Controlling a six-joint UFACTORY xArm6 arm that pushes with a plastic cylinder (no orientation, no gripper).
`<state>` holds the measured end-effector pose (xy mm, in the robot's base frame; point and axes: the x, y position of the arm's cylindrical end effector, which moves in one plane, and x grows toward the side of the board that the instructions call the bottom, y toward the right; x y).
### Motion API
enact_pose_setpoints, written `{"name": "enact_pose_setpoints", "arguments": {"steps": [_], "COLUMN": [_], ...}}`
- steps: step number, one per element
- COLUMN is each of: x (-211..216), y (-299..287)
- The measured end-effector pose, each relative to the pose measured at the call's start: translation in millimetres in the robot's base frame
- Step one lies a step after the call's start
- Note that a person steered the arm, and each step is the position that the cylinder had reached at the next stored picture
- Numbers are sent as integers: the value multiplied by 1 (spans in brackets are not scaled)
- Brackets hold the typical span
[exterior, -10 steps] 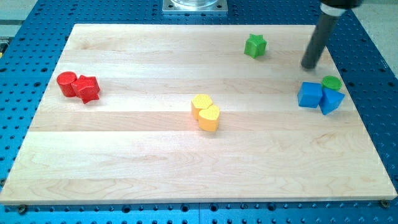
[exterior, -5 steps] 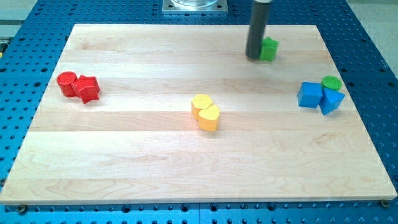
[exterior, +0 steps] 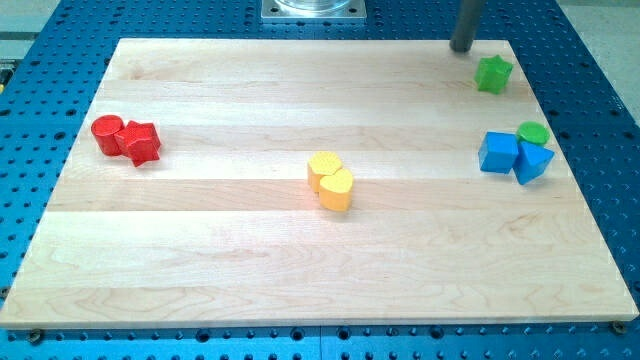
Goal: Slide the green star top to the blue cube
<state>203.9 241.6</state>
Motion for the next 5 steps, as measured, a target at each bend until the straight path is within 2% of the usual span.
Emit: {"name": "enact_pose_setpoints", "arguments": {"steps": [1, 2, 3, 5], "x": [23, 59, 89, 56], "y": [38, 35, 7, -3]}}
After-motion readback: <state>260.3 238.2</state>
